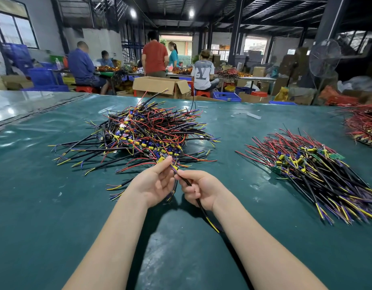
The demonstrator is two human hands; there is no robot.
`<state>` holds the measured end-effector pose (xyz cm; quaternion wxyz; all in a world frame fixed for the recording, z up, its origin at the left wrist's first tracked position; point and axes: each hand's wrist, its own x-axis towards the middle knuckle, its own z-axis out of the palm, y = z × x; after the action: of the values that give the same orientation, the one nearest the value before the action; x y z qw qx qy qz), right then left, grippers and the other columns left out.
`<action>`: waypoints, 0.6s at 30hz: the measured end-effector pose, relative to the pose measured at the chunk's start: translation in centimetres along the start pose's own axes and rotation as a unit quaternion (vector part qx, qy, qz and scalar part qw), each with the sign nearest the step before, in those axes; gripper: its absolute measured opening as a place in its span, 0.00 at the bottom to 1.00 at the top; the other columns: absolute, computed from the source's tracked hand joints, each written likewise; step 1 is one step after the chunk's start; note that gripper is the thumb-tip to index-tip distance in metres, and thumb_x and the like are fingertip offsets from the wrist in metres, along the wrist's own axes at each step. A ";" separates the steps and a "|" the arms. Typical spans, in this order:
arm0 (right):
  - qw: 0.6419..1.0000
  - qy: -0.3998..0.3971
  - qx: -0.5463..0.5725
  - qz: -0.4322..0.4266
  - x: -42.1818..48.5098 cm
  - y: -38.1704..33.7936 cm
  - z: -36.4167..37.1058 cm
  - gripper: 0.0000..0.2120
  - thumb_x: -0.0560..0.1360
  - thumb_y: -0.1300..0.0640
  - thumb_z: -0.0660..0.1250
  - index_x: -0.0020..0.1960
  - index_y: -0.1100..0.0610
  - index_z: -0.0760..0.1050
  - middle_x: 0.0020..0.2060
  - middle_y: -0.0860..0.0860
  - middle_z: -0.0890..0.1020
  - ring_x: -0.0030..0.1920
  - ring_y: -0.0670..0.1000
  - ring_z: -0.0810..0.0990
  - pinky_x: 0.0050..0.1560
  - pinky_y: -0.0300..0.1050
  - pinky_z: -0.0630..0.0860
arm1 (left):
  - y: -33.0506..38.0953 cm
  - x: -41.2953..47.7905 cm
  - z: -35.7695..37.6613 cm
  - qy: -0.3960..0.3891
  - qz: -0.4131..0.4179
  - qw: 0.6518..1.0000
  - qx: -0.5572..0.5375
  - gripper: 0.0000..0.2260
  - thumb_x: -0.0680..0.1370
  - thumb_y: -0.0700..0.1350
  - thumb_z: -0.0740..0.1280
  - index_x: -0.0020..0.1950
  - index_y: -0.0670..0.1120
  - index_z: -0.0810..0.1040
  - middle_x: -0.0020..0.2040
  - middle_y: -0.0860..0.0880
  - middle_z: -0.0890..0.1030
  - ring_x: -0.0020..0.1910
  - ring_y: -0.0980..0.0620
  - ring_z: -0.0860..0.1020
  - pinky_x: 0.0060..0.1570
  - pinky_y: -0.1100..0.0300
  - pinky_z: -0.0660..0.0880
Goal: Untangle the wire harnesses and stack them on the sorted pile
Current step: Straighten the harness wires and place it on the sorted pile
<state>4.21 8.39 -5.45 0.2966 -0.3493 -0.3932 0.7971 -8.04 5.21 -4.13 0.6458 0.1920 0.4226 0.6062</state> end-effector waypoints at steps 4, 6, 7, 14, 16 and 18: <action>1.000 -0.002 0.003 -0.028 -0.1 0.5 -0.3 0.17 0.78 0.61 0.57 0.35 0.60 0.79 0.26 0.48 0.70 0.15 0.40 0.61 0.14 0.29 0.55 | -0.4 1.0 -0.3 0.109 0.210 0.943 0.236 0.11 0.76 0.41 0.67 0.34 0.45 0.71 0.29 0.51 0.78 0.29 0.58 0.78 0.27 0.69 0.71; 0.999 -0.011 -0.003 -0.036 -0.3 0.6 -0.5 0.13 0.79 0.63 0.55 0.41 0.62 0.76 0.25 0.48 0.70 0.16 0.40 0.63 0.14 0.29 0.56 | -0.4 1.1 -0.3 0.141 0.274 0.921 0.240 0.10 0.77 0.39 0.66 0.35 0.43 0.72 0.34 0.48 0.79 0.32 0.55 0.80 0.30 0.66 0.75; 0.999 -0.008 -0.008 -0.040 -0.4 0.6 -0.5 0.12 0.78 0.63 0.56 0.41 0.62 0.75 0.26 0.48 0.70 0.16 0.40 0.63 0.14 0.29 0.57 | -0.3 1.1 -0.3 0.134 0.278 0.929 0.206 0.10 0.77 0.39 0.64 0.36 0.43 0.71 0.34 0.47 0.79 0.30 0.57 0.80 0.29 0.66 0.77; 0.985 0.073 -0.134 -0.083 -0.6 0.2 -0.3 0.09 0.75 0.67 0.61 0.36 0.61 0.74 0.22 0.49 0.69 0.17 0.41 0.64 0.15 0.30 0.54 | 0.2 0.7 0.0 0.037 0.173 0.982 0.063 0.07 0.79 0.39 0.61 0.41 0.42 0.72 0.26 0.51 0.81 0.26 0.57 0.81 0.28 0.65 0.78; 0.972 0.101 -0.187 -0.101 -0.7 -0.1 -0.4 0.08 0.73 0.68 0.64 0.35 0.62 0.74 0.22 0.51 0.68 0.17 0.42 0.64 0.17 0.29 0.53 | 0.2 0.5 0.1 0.032 0.161 0.984 0.072 0.06 0.79 0.39 0.62 0.42 0.41 0.73 0.26 0.51 0.81 0.26 0.57 0.81 0.27 0.65 0.78; 0.965 0.117 -0.210 -0.105 -0.6 -0.2 -0.5 0.09 0.72 0.69 0.65 0.34 0.61 0.74 0.21 0.51 0.69 0.17 0.43 0.65 0.18 0.29 0.54 | 0.2 0.5 0.3 0.042 0.168 0.980 0.097 0.06 0.79 0.39 0.62 0.41 0.42 0.73 0.26 0.51 0.81 0.26 0.58 0.80 0.27 0.65 0.78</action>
<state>5.02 8.26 -5.29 0.3420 -0.4512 -0.5490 0.6149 -8.01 5.79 -4.00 0.4951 0.2959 0.4680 0.6696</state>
